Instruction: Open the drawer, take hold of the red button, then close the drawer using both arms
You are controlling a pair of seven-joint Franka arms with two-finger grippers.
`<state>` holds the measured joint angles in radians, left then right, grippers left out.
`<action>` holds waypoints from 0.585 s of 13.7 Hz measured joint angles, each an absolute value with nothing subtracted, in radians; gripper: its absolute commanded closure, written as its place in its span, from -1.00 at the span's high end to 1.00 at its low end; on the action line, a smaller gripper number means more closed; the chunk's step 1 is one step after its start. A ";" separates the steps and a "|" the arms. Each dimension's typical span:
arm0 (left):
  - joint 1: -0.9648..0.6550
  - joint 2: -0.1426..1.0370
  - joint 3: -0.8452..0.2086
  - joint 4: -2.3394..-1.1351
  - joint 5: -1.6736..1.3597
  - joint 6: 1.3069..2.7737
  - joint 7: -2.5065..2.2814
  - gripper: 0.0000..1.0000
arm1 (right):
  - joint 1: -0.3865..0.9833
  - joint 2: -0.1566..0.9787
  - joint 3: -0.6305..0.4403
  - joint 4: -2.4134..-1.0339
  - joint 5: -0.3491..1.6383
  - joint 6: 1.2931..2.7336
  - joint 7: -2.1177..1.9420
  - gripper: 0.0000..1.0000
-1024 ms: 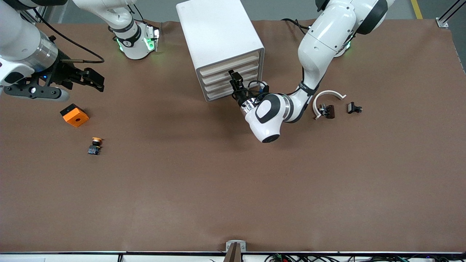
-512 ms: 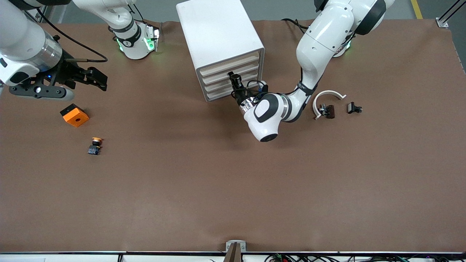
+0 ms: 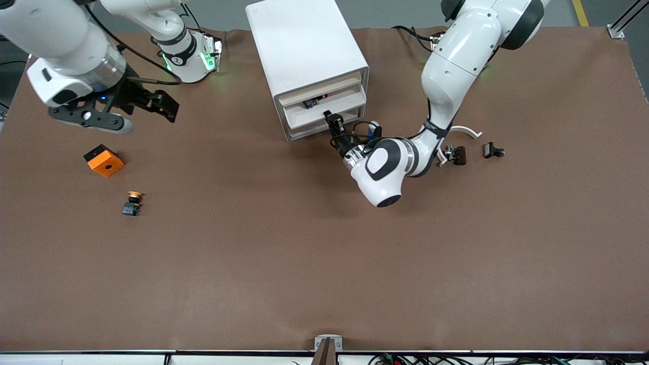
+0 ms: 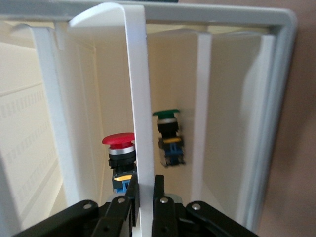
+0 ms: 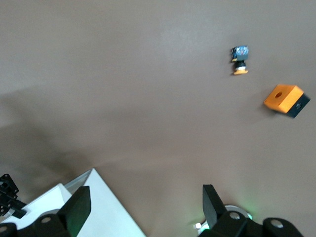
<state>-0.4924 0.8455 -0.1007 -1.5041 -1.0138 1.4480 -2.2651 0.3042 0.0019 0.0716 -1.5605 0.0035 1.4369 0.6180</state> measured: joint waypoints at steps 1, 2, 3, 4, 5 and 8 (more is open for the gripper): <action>-0.471 0.846 -0.095 -1.493 -1.014 1.450 -2.265 -1.00 | 0.335 0.005 0.072 -1.561 0.004 1.439 0.678 1.00; -0.448 0.846 -0.092 -1.481 -1.014 1.453 -2.265 -1.00 | 0.367 0.011 0.073 -1.561 0.004 1.444 0.737 1.00; -0.426 0.846 -0.089 -1.470 -1.014 1.456 -2.265 -1.00 | 0.399 0.019 0.073 -1.561 0.004 1.456 0.793 1.00; -0.408 0.847 -0.088 -1.459 -1.014 1.459 -2.265 -1.00 | 0.430 0.028 0.073 -1.561 0.004 1.470 0.847 1.00; -0.391 0.847 -0.087 -1.450 -1.014 1.463 -2.265 -1.00 | 0.460 0.039 0.074 -1.561 0.004 1.484 0.903 1.00; -0.349 0.849 -0.086 -1.431 -1.014 1.469 -2.231 0.78 | 0.552 0.083 0.075 -1.561 0.005 1.537 1.105 1.00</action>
<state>-0.3495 0.8494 -0.0859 -1.4307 -1.0138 1.4695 -2.2314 0.5523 0.0830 0.0745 -1.5608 0.0053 1.5374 1.1052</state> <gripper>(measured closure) 0.859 0.000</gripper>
